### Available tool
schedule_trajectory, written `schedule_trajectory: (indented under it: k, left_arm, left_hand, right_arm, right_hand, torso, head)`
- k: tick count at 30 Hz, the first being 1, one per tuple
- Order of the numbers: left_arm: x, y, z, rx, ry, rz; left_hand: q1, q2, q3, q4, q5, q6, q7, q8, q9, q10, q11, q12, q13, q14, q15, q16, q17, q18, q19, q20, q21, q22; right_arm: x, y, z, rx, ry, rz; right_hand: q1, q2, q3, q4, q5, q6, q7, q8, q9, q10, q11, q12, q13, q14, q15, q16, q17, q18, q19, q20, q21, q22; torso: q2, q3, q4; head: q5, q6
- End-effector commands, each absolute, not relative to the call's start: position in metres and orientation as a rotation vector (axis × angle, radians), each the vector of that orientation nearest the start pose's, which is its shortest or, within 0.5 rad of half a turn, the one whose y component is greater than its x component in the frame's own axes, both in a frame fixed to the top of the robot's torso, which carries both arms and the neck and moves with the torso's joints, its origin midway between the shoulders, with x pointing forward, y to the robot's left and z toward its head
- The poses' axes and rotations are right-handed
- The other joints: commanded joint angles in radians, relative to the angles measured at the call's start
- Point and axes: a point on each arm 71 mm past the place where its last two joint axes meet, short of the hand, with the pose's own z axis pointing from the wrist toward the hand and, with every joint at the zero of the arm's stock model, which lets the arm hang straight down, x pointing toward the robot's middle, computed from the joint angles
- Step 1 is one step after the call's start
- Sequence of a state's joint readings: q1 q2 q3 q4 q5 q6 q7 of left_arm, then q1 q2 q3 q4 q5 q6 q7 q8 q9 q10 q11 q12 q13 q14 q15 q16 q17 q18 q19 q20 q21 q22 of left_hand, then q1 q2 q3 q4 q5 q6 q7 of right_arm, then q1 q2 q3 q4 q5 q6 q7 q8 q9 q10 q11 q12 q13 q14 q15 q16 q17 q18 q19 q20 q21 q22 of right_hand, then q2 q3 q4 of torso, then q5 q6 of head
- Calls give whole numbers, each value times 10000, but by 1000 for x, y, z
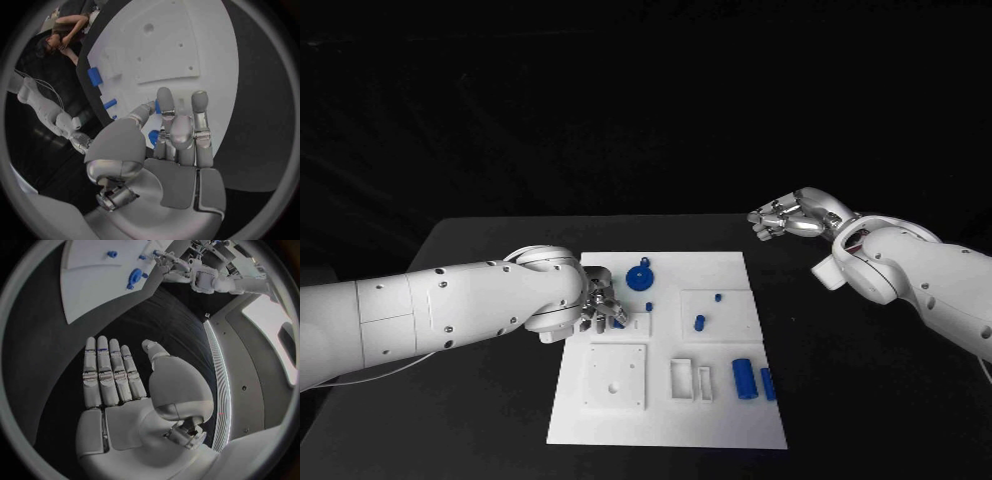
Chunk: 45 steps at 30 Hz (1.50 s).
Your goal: Assemble the parts on the task board
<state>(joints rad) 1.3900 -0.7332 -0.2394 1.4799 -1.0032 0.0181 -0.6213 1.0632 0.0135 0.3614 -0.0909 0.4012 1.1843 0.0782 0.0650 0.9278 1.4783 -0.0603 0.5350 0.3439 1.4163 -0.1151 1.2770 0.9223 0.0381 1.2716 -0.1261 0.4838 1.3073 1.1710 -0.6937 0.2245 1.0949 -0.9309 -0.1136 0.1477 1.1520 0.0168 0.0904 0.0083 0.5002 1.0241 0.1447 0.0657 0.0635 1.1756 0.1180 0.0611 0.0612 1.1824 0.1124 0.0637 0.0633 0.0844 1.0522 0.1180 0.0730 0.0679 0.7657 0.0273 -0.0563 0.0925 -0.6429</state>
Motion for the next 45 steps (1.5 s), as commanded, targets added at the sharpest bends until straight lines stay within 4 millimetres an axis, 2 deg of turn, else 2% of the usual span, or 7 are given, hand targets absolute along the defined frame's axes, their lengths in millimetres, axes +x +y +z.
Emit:
schedule_trajectory:
  k: [1, 13, 20, 28, 45]
  left_arm:
    - [492, 193, -209, -1835, 23033, -2374]
    - [493, 193, -209, -1846, 23035, -2342]
    - [495, 190, -210, -1686, 23164, -2322]
    - [496, 187, -210, -1626, 23186, -2344]
    - [496, 184, -210, -1522, 23246, -2469]
  left_hand:
    - [17, 99, 1009, -1032, 23, 1294, -1050, 35, 18, 372, -157, 29, -11, 72, -23, -32, 14, -3, 68, -16, -51, 172]
    - [-129, 219, 1014, -1049, -9, 1335, -1068, 53, 45, 374, -167, 85, -6, 107, -31, -18, 57, -18, 102, -27, -79, 178]
    - [-173, 216, 1025, -1091, 60, 1372, -1079, 53, 119, 374, -165, 128, -5, 122, -24, 3, 81, -25, 117, -24, -86, 180]
    - [-236, 244, 1003, -1076, 38, 1422, -1093, 51, 186, 372, -159, 194, 2, 143, -13, 29, 96, -32, 130, -11, -87, 182]
    - [-271, 226, 897, -947, -28, 1586, -1141, 44, 303, 371, -166, 288, 13, 176, -6, 103, 167, -29, 150, 12, -87, 183]
  right_arm:
    - [572, -255, -144, 3903, 16104, 10167]
    - [573, -253, -145, 3891, 16128, 10208]
    - [573, -252, -146, 3883, 16117, 10246]
    - [573, -251, -146, 3875, 16118, 10272]
    - [573, -250, -148, 3895, 16168, 10279]
  right_hand:
    - [5, -99, 46, -4, 52, -90, -2, -38, -11, -69, -26, -27, -17, -72, 31, -25, -14, 70, -75, 12, 36, -9]
    - [13, -84, 32, -23, 60, -69, -5, -36, -10, -116, -13, -28, -18, -138, 40, -27, -15, 61, -153, 37, 22, -11]
    - [-65, -66, -87, 42, -25, -98, 6, -39, -11, -147, 2, -26, -16, -164, 53, -25, -14, 58, -201, 50, 26, -8]
    - [12, 1, -323, 81, -16, -100, 10, -37, -10, -151, 7, -25, -16, -172, 57, -23, -14, 62, -218, 57, 41, -8]
    - [51, 16, -383, 60, 17, -109, 12, -37, -10, -157, 8, -26, -16, -183, 60, -25, -14, 63, -229, 60, 41, -8]
  torso:
    - [-1, -1, 2]
    - [2, 9, -6]
    - [3, 9, -8]
    - [-1, 9, -3]
    - [-2, 7, -1]
  head:
    - [-1, 3]
    - [23, 24]
    - [-47, -9]
    - [-68, -16]
    - [-88, -28]
